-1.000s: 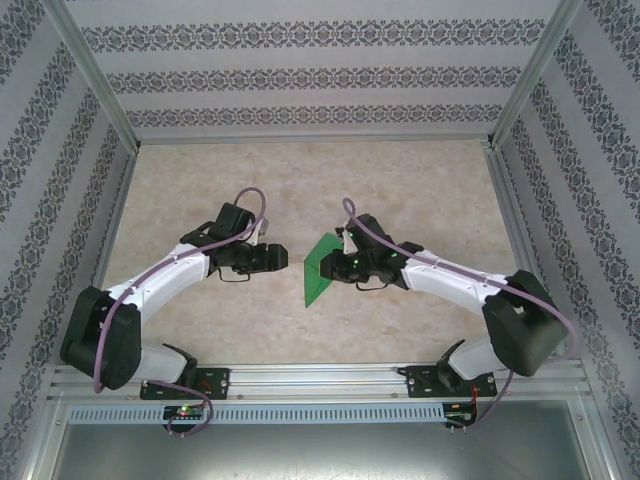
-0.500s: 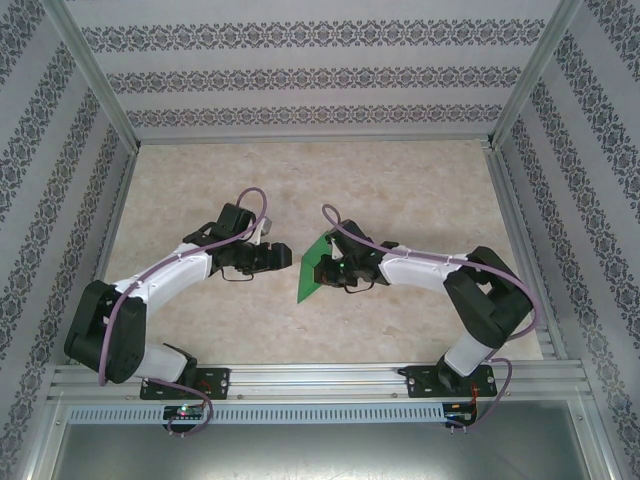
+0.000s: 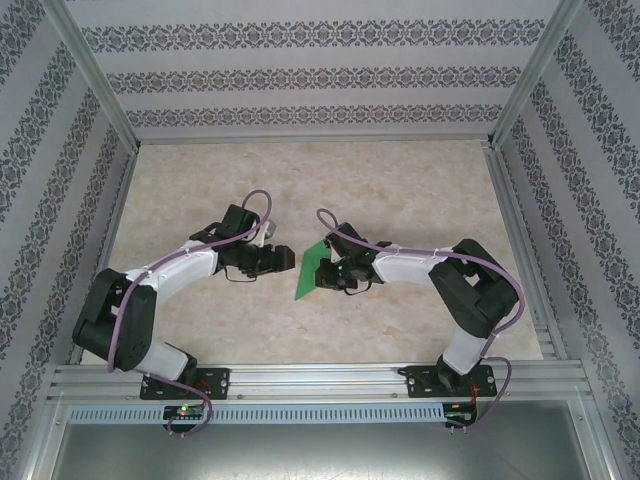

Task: Fold a paper plane with a square sheet of paper (pick it up from the middle)
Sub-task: Fold the wing for the fifth time at the center of the table.

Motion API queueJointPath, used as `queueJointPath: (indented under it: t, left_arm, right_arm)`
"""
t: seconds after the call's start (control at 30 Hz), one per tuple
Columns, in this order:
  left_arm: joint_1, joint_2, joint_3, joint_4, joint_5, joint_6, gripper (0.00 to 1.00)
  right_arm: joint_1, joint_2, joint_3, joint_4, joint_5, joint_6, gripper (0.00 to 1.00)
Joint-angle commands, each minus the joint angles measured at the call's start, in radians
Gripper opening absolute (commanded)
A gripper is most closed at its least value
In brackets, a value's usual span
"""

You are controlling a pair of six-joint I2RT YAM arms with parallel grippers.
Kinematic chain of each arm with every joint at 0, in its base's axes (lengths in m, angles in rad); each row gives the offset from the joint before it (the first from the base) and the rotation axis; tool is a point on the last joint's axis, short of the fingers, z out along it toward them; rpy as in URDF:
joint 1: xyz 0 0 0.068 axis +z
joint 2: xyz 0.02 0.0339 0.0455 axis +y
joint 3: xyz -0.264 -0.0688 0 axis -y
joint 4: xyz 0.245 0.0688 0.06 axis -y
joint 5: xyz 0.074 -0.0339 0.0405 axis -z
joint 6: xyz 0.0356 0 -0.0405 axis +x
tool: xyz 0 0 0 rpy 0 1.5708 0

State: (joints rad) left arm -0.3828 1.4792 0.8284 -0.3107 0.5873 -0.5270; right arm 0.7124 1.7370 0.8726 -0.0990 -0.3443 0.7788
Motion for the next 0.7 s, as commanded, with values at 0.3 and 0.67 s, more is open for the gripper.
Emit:
queueJointPath:
  t: [0.3, 0.67]
  left_arm:
    - [-0.028, 0.104, -0.010, 0.194, 0.060, -0.102, 0.61]
    - [-0.073, 0.237, 0.012, 0.379, 0.066, -0.217, 0.51]
  right_arm:
    - [-0.029, 0.016, -0.033, 0.026, -0.012, -0.033, 0.09]
    - [-0.044, 0.009, -0.078, 0.061, -0.030, -0.040, 0.09]
